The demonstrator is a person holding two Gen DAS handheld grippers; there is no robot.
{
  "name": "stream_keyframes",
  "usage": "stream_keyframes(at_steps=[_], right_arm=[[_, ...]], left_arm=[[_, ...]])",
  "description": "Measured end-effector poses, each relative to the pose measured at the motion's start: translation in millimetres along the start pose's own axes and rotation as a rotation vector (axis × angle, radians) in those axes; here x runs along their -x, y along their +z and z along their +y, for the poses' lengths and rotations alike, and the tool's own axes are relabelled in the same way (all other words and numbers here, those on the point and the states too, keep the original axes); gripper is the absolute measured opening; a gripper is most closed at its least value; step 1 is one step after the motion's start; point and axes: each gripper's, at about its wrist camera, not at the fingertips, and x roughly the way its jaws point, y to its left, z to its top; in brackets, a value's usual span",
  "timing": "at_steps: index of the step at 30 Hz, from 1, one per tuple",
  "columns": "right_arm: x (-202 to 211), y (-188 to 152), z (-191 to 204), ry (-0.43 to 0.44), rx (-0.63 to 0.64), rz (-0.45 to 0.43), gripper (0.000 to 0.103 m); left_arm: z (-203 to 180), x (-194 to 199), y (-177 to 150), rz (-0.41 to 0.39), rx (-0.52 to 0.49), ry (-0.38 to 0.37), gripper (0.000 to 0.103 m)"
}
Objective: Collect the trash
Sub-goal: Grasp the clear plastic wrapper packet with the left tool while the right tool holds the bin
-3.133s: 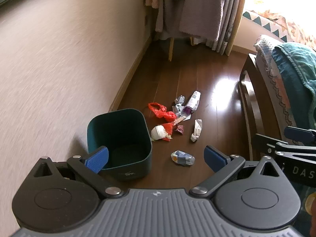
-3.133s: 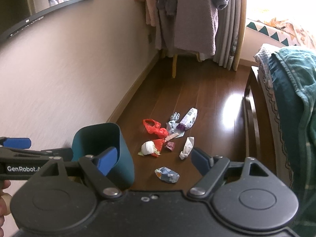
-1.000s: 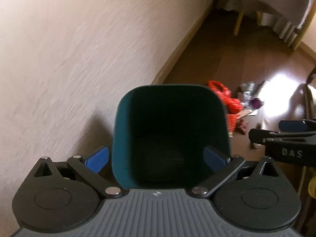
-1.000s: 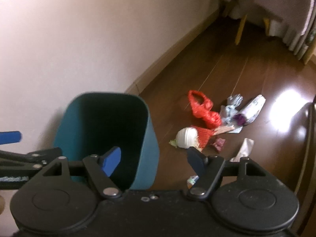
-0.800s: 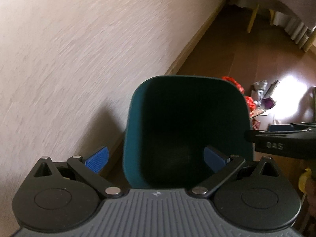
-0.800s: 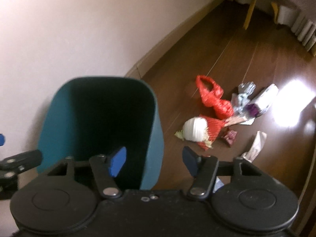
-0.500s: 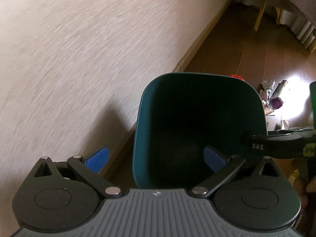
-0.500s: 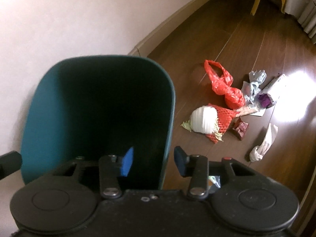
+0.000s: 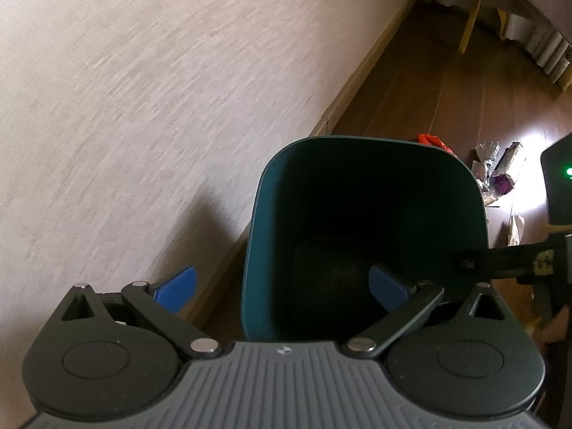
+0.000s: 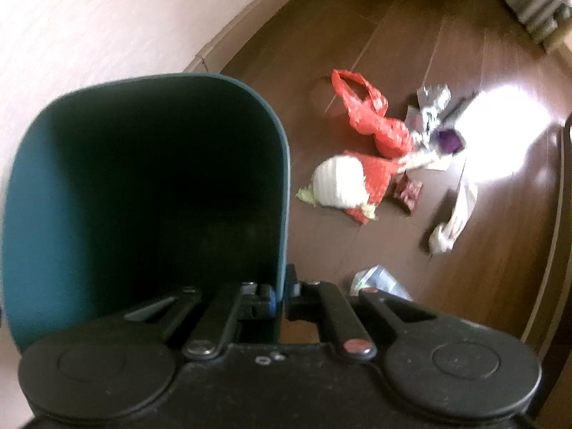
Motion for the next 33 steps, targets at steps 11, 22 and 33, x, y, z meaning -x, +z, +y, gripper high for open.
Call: stream_keyframes(at_steps=[11,22,33], right_arm=[[47.1,-37.6,-25.5,-0.045,-0.044,0.042,0.012],[121.4,-105.8,-127.1,-0.034,-0.201,0.057,0.012],[159.6,-176.9,-255.8,-0.046,-0.285,0.033,0.015]], left_arm=[[-7.9,22.2,17.3,-0.007,-0.018,-0.012,0.103],[-80.5,56.5,26.2,-0.036,-0.157,-0.091,0.103],[-217.0,42.3,0.7,0.068,-0.219,-0.168,0.103]])
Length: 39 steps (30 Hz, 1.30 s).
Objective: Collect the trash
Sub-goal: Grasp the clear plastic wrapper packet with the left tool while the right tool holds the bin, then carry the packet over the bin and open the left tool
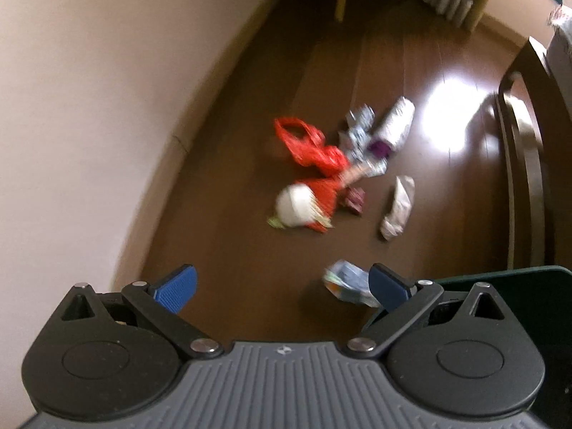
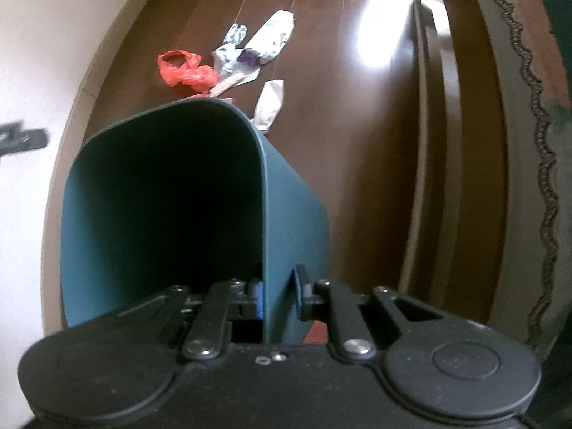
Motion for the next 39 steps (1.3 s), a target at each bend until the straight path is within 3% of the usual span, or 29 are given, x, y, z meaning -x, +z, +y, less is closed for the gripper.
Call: stream_keyframes(at_steps=[8,15,17,22,25,27,28,29,32,35,39], right_arm=[[-26.0,-5.5,-40.2,-0.008,-0.015,0.012,0.015],[-55.0,-8.9,-54.5,-0.008,-0.109,0.049,0.015],[-61.8,-10.6,-58.8,-0.007,-0.146,0.065,0.014],[-66.4,-13.5,-66.8,-0.028,-0.168,0.051,0.011],[-68.6,-11.4,-74.0,-0.037,-0.179,0.055,0.01],[-69.2,-9.6,-78.1,-0.037,-0.188,0.057,0.01],[-69.3,-8.7,-79.6,-0.035,-0.196,0.059,0.01],[-69.3,-8.0,-80.7,-0.033,-0.203,0.061,0.01],[-69.5,-3.6,-80.7,-0.027,-0.223,0.059,0.01],[-62.7,-4.5,-81.5,-0.036,-0.264,0.044,0.01],[-57.8,-2.8,-83.1,-0.054,-0.314,0.034,0.011]], left_arm=[[-39.9,-104.3,19.9,0.189,0.133,-0.141,0.103],[-70.0,-240.2,5.9,0.382,0.207,-0.224,0.101],[-79.7,-273.6,-3.8,0.425,0.189,-0.222,0.088],[-96.0,-334.4,-22.9,0.488,0.144,-0.204,0.074],[-100.5,-352.9,-28.3,0.502,0.119,-0.188,0.059],[-101.8,-357.6,-30.8,0.501,0.116,-0.184,0.055],[-102.1,-358.9,-31.9,0.499,0.118,-0.186,0.048],[-102.3,-360.1,-32.9,0.497,0.12,-0.187,0.032],[-102.8,-362.8,-35.3,0.491,0.127,-0.184,0.01],[-107.6,-355.7,-33.0,0.445,0.1,-0.197,0.004],[-109.3,-333.8,-19.0,0.407,0.053,-0.194,0.002]])
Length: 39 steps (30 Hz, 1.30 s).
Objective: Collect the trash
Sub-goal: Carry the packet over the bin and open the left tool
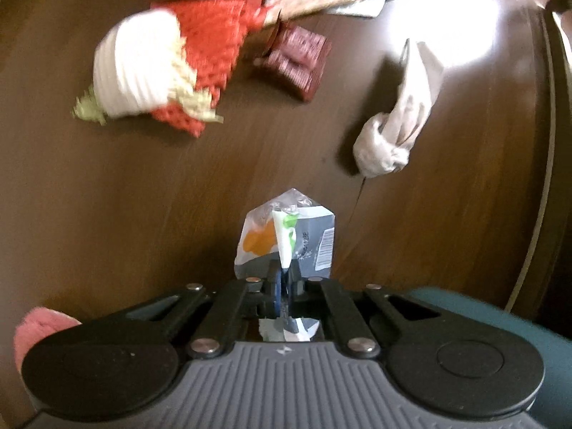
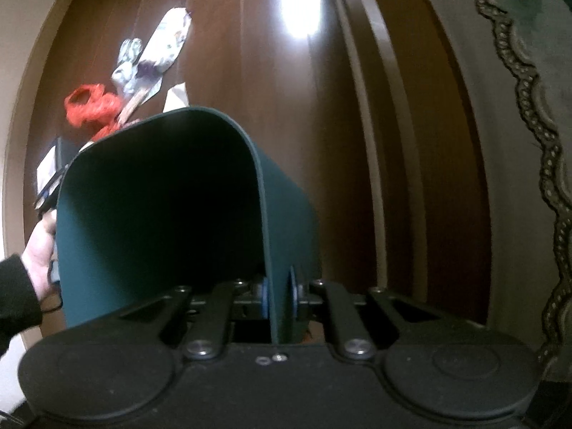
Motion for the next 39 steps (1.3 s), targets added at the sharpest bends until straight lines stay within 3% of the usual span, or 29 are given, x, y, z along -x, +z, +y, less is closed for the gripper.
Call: stream_keyframes(at_steps=[8,13,16,22,26,29,34,39], right_arm=[[6.7,18.2,-4.3,-0.016,-0.15,-0.002,0.012],[14.7,22.4,-3.6,-0.045,-0.178,-0.017,0.012],[18.7,23.4,-2.9,-0.054,-0.188,-0.023,0.012],[28.4,29.5,0.6,-0.052,-0.19,-0.023,0.012],[29.6,33.4,7.4,-0.043,-0.188,-0.034,0.012],[31.3,36.1,11.3,-0.041,-0.184,-0.039,0.011],[34.2,35.6,15.4,-0.04,-0.175,-0.037,0.012],[38.6,38.3,15.8,-0.026,-0.158,-0.024,0.012]], left_arm=[[-4.9,86.4,16.0,-0.078,-0.092,0.059,0.002],[-22.7,165.0,29.5,-0.156,-0.155,0.058,0.002],[-39.6,216.6,29.1,-0.198,-0.189,0.022,0.002],[-87.4,281.2,11.4,-0.212,-0.327,-0.109,0.002],[-122.7,284.0,-4.5,-0.168,-0.424,-0.165,0.002],[-149.3,263.8,-16.1,-0.121,-0.466,-0.179,0.002],[-175.9,229.6,-37.0,-0.07,-0.517,-0.158,0.002],[-182.1,209.0,-37.0,-0.027,-0.508,-0.132,0.002]])
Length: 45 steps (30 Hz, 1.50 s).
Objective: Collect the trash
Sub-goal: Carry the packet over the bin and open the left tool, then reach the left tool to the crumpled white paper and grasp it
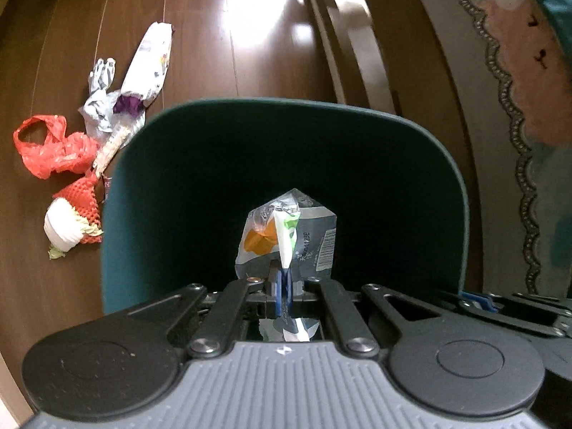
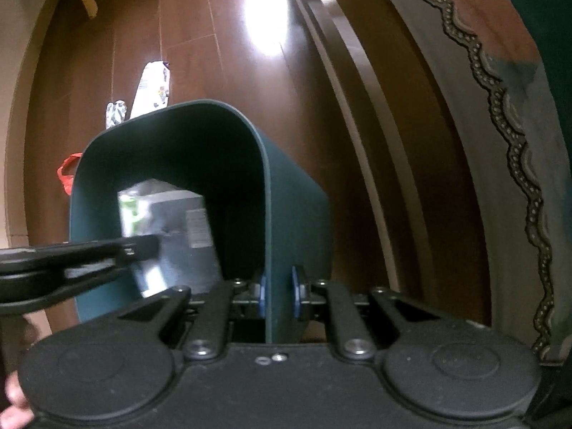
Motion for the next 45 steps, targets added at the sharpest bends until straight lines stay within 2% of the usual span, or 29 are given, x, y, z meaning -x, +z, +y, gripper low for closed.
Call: stream_keyframes(at_steps=[7,9,11,14,21,27,31,35,36,38,39,43,45], right_arm=[[12.2,3.1,12.9,0.016,0.033,0.016,0.012],[14.4,3.2,15.8,0.02,0.034,0.02,0.012],[13.4,6.4,21.8,0.02,0.038,0.023,0.012],[13.7,7.7,27.6,0.019,0.045,0.025,0.012],[14.3,12.0,32.6,-0.007,0.034,0.022,0.012],[17.6,20.2,28.2,-0.045,-0.028,0.02,0.012],[16.7,26.7,20.6,-0.045,-0.058,0.02,0.012],[13.6,35.6,5.9,-0.034,-0.074,0.025,0.012],[11.8,38.2,2.4,-0.027,-0.072,0.029,0.012],[10.2,39.7,-3.4,-0.02,-0.061,0.033,0.012],[9.7,42.0,-7.6,-0.014,-0.059,0.037,0.012],[8.9,49.9,-20.0,0.002,-0.036,0.036,0.012],[7.3,54.5,-24.0,0.002,-0.022,0.035,0.012]], left_arm=[[1.5,-0.8,2.5,0.022,0.026,0.019,0.003],[3.9,1.8,4.2,0.024,0.033,0.013,0.009],[7.1,4.9,5.5,0.019,0.038,0.01,0.028],[11.8,10.5,6.8,-0.004,0.043,0.011,0.044],[24.6,29.2,9.6,-0.017,0.038,-0.036,0.045],[41.5,66.5,15.6,-0.064,-0.011,-0.016,0.045],[60.8,86.6,23.9,-0.109,-0.031,0.047,0.045],[91.8,91.5,33.1,-0.125,0.048,0.09,0.045],[99.5,90.2,34.2,-0.131,0.069,0.108,0.045],[114.1,85.5,36.4,-0.127,0.122,0.155,0.056],[121.5,82.5,36.1,-0.125,0.154,0.172,0.057],[141.5,65.4,36.6,-0.11,0.201,0.247,0.057],[151.4,56.4,36.0,-0.099,0.226,0.262,0.057]])
